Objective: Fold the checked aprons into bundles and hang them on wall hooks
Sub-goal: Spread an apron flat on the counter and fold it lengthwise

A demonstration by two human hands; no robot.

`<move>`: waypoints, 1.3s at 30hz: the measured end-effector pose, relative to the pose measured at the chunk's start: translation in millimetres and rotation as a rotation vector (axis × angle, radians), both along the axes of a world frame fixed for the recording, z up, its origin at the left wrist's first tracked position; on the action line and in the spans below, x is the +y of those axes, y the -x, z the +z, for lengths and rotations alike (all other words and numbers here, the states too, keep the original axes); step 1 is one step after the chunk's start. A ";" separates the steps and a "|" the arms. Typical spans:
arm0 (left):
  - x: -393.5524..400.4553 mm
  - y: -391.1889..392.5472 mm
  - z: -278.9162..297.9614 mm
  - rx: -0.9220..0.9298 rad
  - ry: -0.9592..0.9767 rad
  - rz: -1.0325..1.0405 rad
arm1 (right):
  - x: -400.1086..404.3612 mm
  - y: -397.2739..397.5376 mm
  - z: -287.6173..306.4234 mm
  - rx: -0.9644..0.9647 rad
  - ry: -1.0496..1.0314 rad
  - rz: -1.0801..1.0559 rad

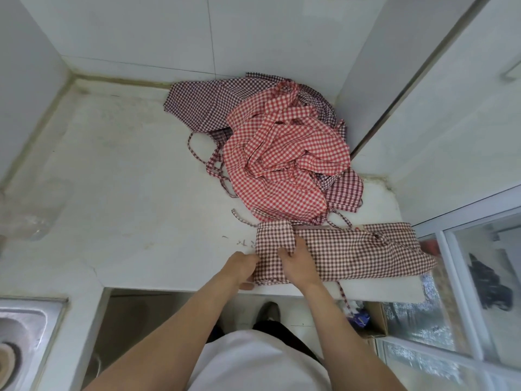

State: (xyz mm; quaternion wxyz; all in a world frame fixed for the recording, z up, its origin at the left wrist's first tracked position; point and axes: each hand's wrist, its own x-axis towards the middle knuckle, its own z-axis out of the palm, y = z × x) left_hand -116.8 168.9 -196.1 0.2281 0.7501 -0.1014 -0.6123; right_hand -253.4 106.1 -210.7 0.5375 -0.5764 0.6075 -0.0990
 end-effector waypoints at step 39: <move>-2.3 16.5 21.3 -0.174 0.107 -0.289 | -13.5 22.5 12.3 0.044 0.025 0.063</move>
